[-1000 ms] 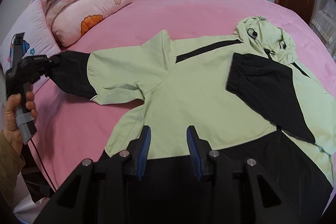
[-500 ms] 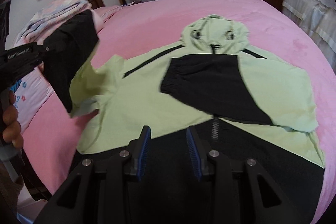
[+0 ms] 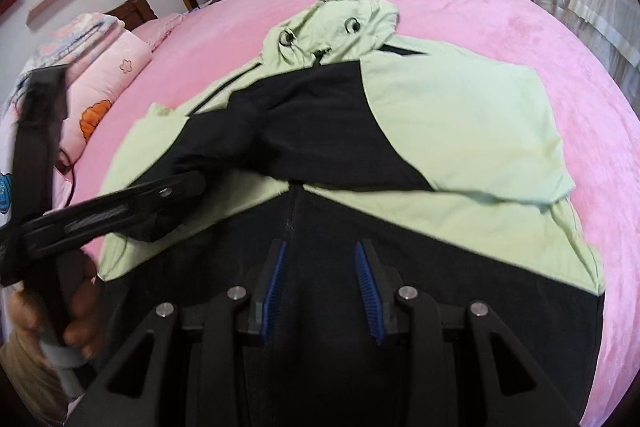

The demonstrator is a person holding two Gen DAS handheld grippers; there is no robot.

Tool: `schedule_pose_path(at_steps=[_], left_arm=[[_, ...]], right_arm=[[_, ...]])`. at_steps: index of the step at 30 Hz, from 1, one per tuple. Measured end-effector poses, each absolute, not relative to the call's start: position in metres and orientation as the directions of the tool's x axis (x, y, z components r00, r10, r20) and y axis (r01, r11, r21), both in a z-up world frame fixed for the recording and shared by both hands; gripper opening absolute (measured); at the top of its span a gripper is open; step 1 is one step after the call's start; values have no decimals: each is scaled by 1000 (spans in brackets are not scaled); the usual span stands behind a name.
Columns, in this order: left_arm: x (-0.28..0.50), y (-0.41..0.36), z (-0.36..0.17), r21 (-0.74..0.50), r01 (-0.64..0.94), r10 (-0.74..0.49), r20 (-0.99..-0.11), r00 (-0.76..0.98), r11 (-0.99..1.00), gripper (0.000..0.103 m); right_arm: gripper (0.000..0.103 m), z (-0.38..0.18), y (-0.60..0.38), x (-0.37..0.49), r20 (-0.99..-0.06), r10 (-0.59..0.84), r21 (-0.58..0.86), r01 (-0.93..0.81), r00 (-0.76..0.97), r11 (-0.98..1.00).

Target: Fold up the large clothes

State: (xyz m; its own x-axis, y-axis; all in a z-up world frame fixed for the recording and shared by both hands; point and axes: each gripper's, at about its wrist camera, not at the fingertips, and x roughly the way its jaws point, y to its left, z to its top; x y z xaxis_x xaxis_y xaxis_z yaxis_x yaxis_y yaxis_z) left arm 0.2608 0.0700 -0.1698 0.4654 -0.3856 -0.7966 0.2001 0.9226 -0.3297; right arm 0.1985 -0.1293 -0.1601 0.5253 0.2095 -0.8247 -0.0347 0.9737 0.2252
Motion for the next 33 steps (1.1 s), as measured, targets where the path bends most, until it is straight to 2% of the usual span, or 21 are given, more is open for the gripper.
schedule_pose_path(at_steps=[1, 4, 5, 7, 8, 13, 19, 20, 21, 24, 29, 33], left_arm=[[251, 81, -156, -334, 200, -389, -774, 500, 921, 77], [230, 119, -123, -311, 147, -333, -716, 613, 939, 88], [223, 136, -116, -287, 107, -286, -705, 649, 952, 88], [216, 161, -113, -255, 39, -215, -708, 673, 966, 88], [212, 174, -117, -249, -1, -184, -717, 672, 968, 88], [197, 227, -171, -261, -175, -108, -795, 597, 949, 88], [196, 238, -214, -283, -220, -122, -827, 548, 934, 88], [199, 236, -217, -278, -215, -121, -829, 546, 936, 88], [200, 236, -218, -275, -211, -120, -829, 545, 938, 88], [208, 226, -218, -254, -198, -108, -830, 548, 947, 88], [226, 217, -215, -241, -200, -91, -825, 557, 950, 88], [248, 212, -214, -258, -225, -95, -827, 554, 940, 88]], right_arm=[[36, -155, -126, 201, -817, 219, 228, -50, 533, 972], [36, -142, -113, 218, -795, 276, 263, -103, 541, 959], [38, -140, -110, 223, -791, 293, 277, -113, 537, 954], [48, -141, -104, 236, -788, 308, 293, -115, 534, 949], [49, -143, -101, 243, -790, 307, 294, -112, 531, 949], [49, -179, -90, 274, -830, 330, 331, -80, 450, 940], [49, -226, -78, 288, -865, 319, 334, -32, 386, 942], [48, -226, -76, 287, -859, 317, 329, -42, 403, 944], [26, -225, -71, 288, -851, 337, 337, -75, 402, 939], [17, -202, -57, 284, -839, 313, 266, -165, 446, 950], [16, -108, -61, 285, -701, 265, 128, -249, 662, 960], [16, -61, -75, 303, -634, 223, 63, -238, 740, 969]])
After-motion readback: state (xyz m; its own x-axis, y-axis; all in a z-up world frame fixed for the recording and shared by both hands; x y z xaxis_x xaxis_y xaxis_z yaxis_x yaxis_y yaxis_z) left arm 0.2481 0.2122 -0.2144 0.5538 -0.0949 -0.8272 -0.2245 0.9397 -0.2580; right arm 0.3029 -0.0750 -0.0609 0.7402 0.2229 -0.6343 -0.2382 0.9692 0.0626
